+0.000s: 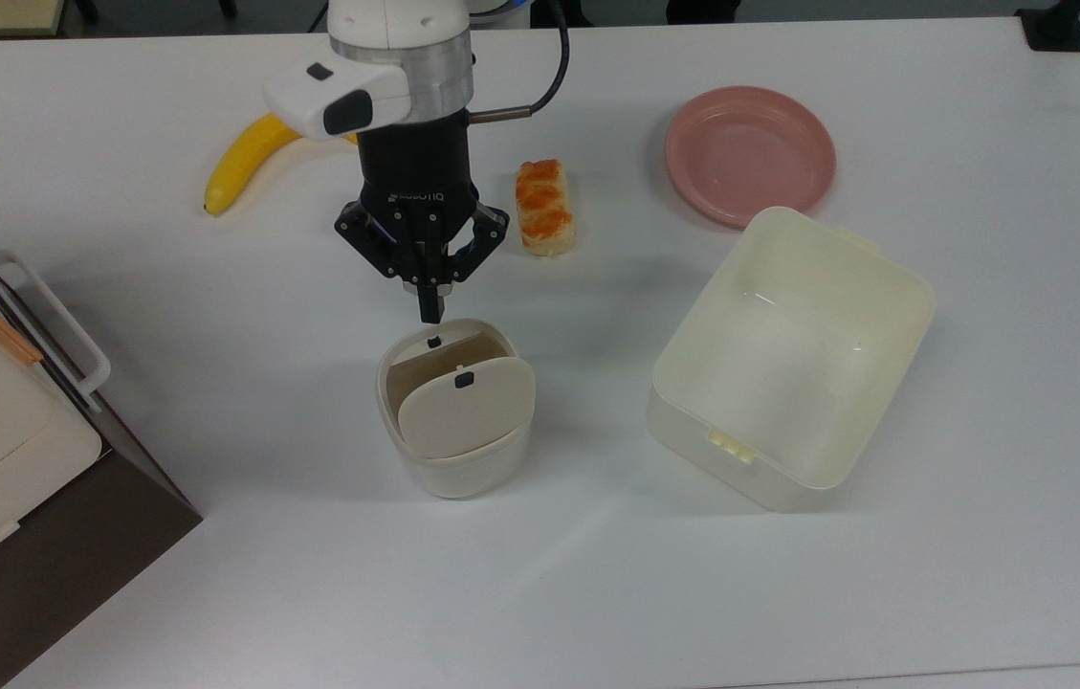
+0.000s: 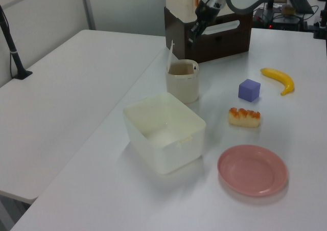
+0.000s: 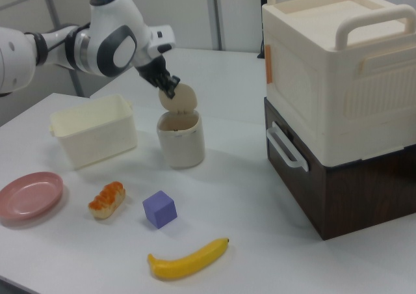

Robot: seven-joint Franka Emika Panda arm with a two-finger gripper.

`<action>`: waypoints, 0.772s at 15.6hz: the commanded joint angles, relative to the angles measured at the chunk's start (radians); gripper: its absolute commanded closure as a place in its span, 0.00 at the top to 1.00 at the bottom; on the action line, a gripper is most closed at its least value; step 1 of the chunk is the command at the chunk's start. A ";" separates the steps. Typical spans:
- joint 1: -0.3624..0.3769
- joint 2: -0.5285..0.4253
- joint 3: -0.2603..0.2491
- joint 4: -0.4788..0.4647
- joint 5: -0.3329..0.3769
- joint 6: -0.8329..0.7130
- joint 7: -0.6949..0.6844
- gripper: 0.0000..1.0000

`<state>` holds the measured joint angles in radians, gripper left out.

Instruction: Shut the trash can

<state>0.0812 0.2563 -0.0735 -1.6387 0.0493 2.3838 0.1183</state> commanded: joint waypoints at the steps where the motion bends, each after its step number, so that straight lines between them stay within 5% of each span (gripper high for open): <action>1: 0.008 0.026 -0.002 0.056 0.021 0.072 0.066 0.00; 12: 0.022 0.150 0.006 0.105 -0.063 0.219 0.126 0.00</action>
<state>0.0922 0.3831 -0.0631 -1.5488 0.0189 2.5863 0.2103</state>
